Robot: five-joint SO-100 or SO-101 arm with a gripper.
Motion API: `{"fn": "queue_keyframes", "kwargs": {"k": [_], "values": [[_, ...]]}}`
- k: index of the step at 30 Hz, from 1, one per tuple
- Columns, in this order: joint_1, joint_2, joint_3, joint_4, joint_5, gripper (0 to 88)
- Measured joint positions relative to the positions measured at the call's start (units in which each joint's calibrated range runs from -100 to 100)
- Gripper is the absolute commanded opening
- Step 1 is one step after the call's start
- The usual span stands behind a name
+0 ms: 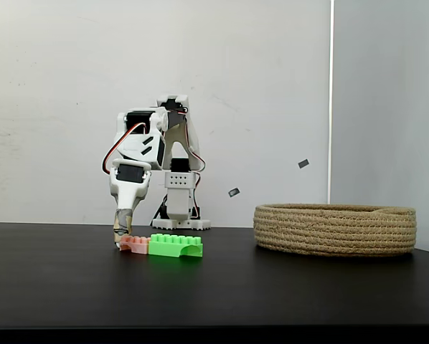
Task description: Place the lego blocks in the tray
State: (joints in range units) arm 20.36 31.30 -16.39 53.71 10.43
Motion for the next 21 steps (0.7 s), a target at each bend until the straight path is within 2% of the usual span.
{"fn": "queue_keyframes", "kwargs": {"k": [7,21], "values": [[-0.49,0.0,0.44,0.0,0.0,23.8],[-1.38,-0.08,1.59,-1.22,-1.42,24.8]]}}
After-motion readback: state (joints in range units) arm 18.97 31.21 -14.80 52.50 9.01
